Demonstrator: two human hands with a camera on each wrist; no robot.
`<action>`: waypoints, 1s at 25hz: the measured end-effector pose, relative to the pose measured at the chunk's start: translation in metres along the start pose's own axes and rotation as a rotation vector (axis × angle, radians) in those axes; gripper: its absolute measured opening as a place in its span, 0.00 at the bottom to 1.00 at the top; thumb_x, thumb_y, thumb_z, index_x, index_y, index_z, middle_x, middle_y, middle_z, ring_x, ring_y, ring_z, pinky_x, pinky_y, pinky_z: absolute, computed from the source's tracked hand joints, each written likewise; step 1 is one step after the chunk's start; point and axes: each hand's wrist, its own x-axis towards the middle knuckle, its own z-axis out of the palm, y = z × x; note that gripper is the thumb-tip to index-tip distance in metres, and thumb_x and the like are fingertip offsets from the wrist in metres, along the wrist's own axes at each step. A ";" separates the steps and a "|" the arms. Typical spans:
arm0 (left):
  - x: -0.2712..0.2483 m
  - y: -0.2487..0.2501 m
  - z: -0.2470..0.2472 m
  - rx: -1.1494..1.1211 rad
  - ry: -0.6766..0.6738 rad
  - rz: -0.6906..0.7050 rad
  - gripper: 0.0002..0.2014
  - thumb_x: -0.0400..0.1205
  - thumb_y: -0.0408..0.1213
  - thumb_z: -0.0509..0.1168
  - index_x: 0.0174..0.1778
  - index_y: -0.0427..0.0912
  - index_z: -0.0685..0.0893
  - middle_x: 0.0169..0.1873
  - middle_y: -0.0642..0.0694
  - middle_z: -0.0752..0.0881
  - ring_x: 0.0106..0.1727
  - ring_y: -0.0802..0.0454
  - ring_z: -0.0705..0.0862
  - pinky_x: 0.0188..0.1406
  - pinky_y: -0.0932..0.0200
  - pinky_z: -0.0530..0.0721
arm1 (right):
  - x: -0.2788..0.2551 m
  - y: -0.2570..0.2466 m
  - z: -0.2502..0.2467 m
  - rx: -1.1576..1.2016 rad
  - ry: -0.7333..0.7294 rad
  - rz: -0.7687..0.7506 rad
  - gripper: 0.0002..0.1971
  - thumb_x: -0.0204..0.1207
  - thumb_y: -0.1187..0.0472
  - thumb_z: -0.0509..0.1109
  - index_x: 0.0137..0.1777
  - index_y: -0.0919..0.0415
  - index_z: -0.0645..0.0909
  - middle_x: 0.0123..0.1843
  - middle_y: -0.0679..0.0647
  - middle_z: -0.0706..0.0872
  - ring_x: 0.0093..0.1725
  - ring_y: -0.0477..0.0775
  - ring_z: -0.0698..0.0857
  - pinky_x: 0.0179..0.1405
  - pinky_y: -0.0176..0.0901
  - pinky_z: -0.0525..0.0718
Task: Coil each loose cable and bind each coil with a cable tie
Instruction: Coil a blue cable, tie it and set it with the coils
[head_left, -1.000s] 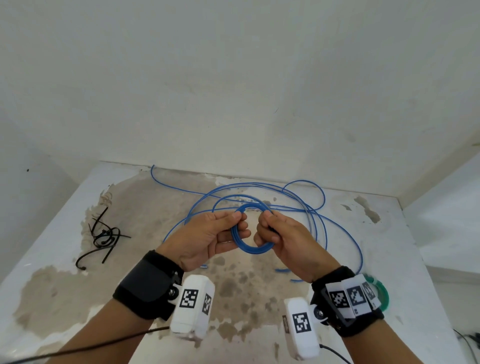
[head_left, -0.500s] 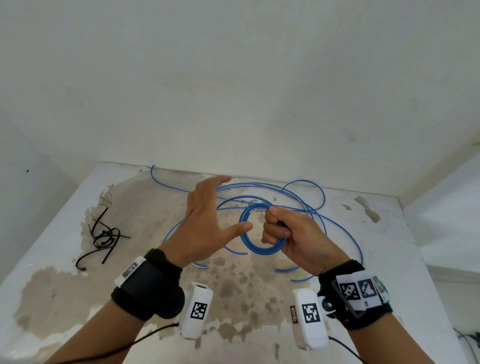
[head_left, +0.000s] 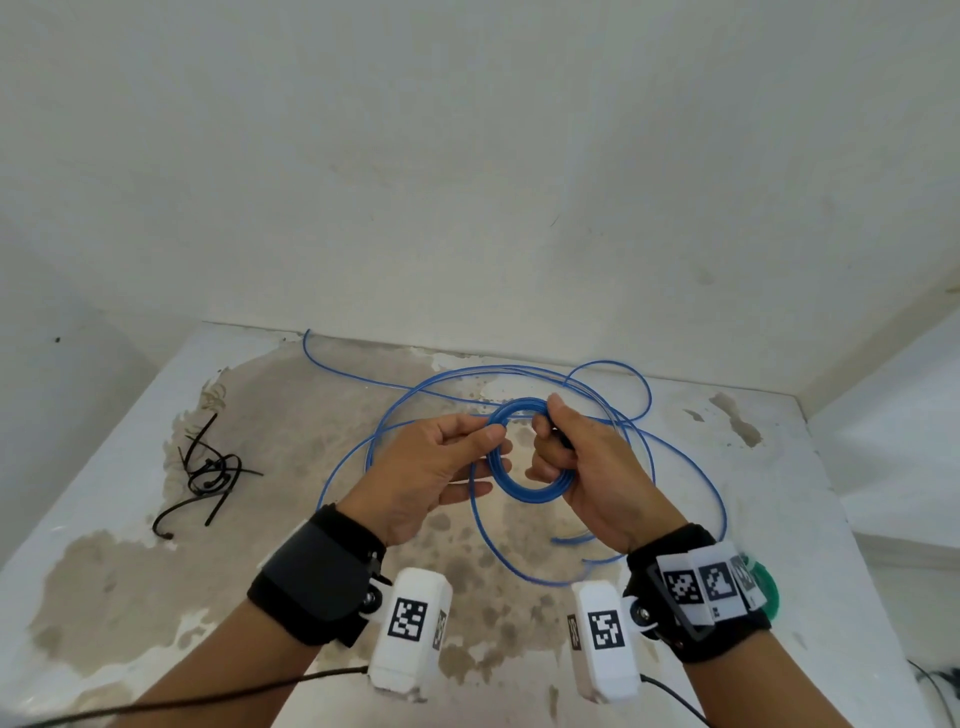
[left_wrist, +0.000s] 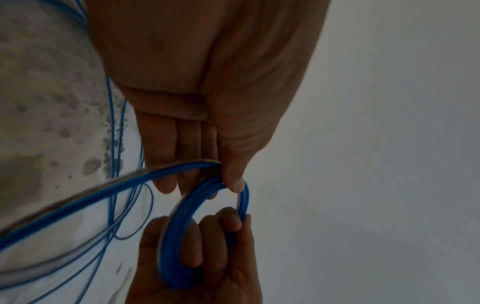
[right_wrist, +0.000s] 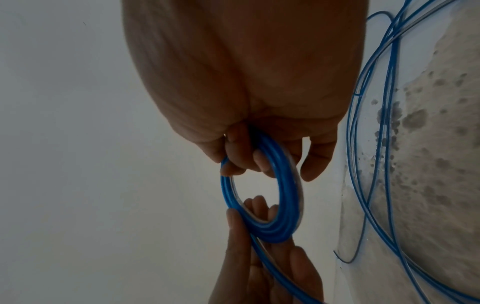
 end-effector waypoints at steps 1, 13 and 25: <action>-0.001 0.000 0.000 -0.011 -0.015 -0.003 0.15 0.81 0.43 0.71 0.61 0.40 0.86 0.53 0.45 0.93 0.52 0.50 0.92 0.49 0.56 0.90 | 0.000 0.001 0.000 -0.041 0.011 -0.005 0.20 0.92 0.49 0.54 0.45 0.62 0.77 0.26 0.47 0.60 0.34 0.55 0.59 0.44 0.47 0.73; -0.007 0.001 0.006 0.026 -0.025 0.029 0.07 0.82 0.44 0.72 0.51 0.47 0.86 0.49 0.44 0.94 0.48 0.50 0.92 0.51 0.49 0.90 | 0.000 0.009 0.009 -0.338 0.279 -0.081 0.17 0.84 0.40 0.67 0.46 0.49 0.90 0.26 0.42 0.75 0.31 0.49 0.74 0.46 0.54 0.82; -0.008 -0.001 -0.005 0.090 -0.023 0.004 0.11 0.86 0.41 0.67 0.60 0.43 0.89 0.49 0.46 0.94 0.53 0.52 0.92 0.54 0.59 0.89 | 0.006 0.011 0.022 -0.257 0.232 -0.060 0.18 0.86 0.43 0.65 0.46 0.57 0.87 0.25 0.44 0.71 0.31 0.48 0.69 0.41 0.46 0.73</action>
